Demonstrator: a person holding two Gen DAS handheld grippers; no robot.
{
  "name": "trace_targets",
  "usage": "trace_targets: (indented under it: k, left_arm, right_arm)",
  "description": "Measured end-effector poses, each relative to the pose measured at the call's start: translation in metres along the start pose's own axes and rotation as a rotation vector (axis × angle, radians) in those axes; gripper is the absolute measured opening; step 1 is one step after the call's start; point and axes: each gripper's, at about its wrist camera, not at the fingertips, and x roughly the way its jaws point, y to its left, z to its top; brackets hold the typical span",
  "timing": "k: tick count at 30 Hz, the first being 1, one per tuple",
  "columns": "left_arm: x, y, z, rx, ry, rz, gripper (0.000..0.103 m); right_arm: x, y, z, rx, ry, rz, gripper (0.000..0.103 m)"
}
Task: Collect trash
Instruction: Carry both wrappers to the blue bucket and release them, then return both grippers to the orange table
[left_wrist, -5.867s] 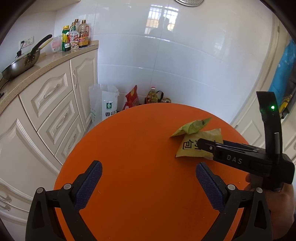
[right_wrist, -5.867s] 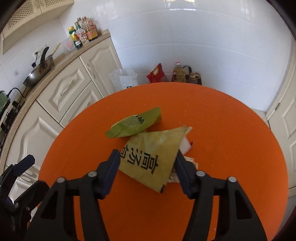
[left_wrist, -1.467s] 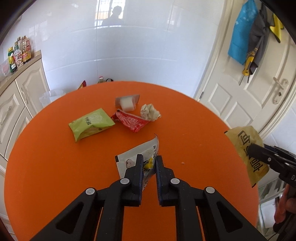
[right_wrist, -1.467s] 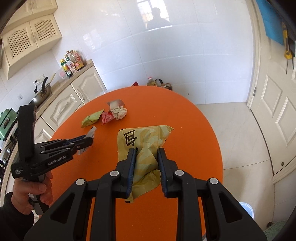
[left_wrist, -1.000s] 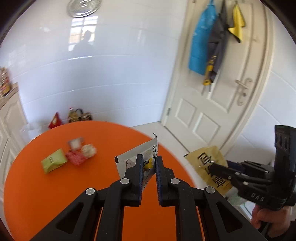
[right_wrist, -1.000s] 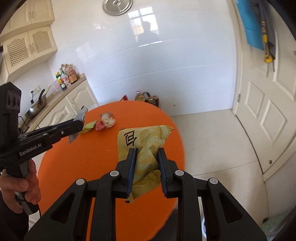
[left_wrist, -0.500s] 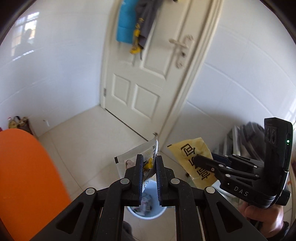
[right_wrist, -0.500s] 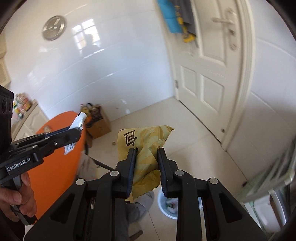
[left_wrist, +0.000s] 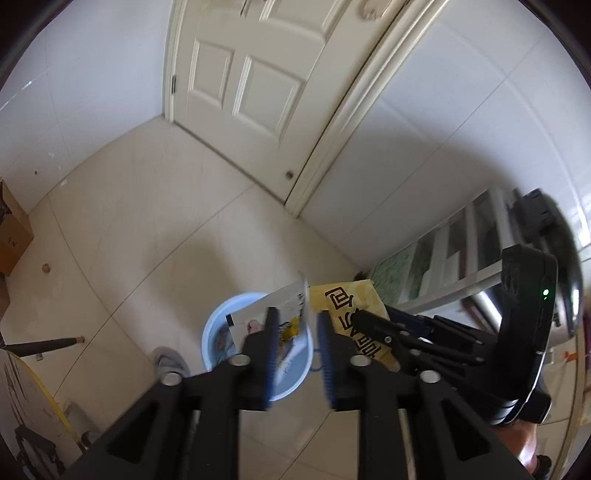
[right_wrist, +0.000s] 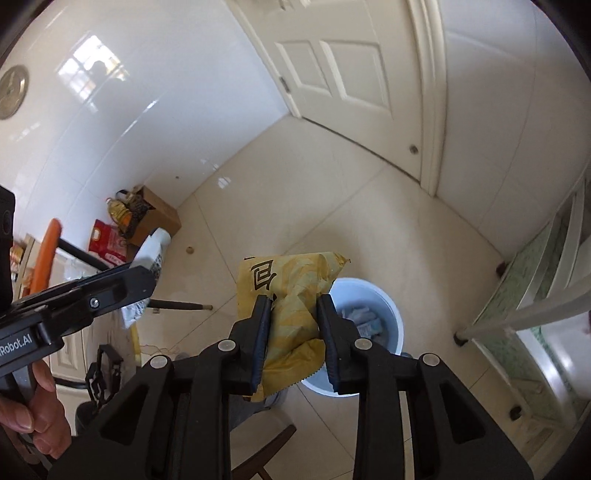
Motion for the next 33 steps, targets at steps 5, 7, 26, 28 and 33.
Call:
trace_targets:
  k: [5,7,26,28,33]
  left_arm:
    - [0.021,0.010,0.018,-0.014,0.012,0.052,0.068]
    - [0.026,0.004,0.019,-0.018,0.014,0.066,0.073]
    - [-0.134,-0.054,-0.081,-0.044,-0.277,0.236,0.091]
    - [-0.164,-0.052,-0.099,-0.054,-0.321,0.240,0.092]
    - [-0.240,-0.043,-0.148,-0.085,-0.443,0.273,0.096]
  right_arm:
    - [0.017,-0.008,0.001,0.031,0.023,-0.020,0.043]
    - [0.015,-0.007,0.000,0.036,0.005,-0.030,0.075]
    - [-0.060,0.070,-0.010,-0.004,-0.141,-0.105,0.103]
    - [-0.077,0.087,-0.009,-0.028,-0.175,-0.103,0.103]
    - [-0.120,0.144,-0.010,-0.117,-0.263,-0.075,0.103]
